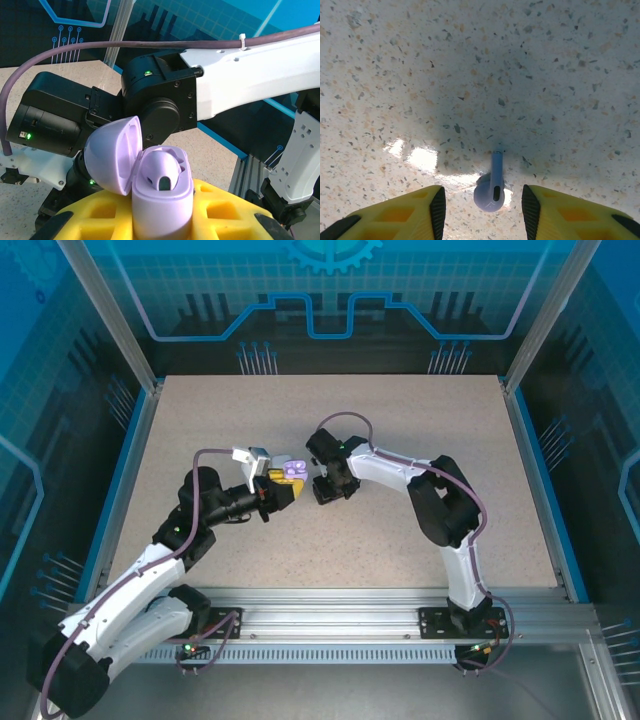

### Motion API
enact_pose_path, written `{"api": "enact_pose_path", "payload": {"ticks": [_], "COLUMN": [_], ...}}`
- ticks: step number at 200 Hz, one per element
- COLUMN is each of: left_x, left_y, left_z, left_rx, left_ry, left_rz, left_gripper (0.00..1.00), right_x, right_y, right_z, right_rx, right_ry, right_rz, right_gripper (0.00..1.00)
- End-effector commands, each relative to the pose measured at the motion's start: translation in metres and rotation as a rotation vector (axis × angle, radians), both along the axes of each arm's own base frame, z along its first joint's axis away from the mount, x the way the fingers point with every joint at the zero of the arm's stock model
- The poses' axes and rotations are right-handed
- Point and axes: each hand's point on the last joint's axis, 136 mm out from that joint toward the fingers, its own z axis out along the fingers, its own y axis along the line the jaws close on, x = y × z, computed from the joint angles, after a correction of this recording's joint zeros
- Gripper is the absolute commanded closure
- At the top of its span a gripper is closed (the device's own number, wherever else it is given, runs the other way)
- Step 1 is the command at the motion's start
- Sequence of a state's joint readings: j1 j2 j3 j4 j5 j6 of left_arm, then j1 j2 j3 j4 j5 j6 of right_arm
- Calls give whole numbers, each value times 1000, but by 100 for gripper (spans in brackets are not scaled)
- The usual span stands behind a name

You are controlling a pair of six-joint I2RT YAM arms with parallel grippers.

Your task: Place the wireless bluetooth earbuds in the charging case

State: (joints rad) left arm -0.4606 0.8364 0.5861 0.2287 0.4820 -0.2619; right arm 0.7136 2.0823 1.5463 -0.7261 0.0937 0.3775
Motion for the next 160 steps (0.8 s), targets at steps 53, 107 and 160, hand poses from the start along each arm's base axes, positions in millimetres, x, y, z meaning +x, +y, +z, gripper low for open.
{"api": "enact_pose_path", "payload": {"ticks": [53, 107, 160], "left_x": [0, 0, 1], "left_y": [4, 3, 4], "left_z": [2, 1, 0], "left_rx": [-7, -9, -7], "left_ry": [-15, -13, -12], "left_rz": [18, 17, 20], "left_gripper": [85, 85, 85], "right_x": [-11, -9, -2], "right_y": [-14, -38, -62], "right_z": [-22, -22, -16], "right_rx": [-101, -207, -287], "right_ry": [54, 36, 9], "right_rz": [-9, -26, -48], "right_gripper": [53, 53, 53]}}
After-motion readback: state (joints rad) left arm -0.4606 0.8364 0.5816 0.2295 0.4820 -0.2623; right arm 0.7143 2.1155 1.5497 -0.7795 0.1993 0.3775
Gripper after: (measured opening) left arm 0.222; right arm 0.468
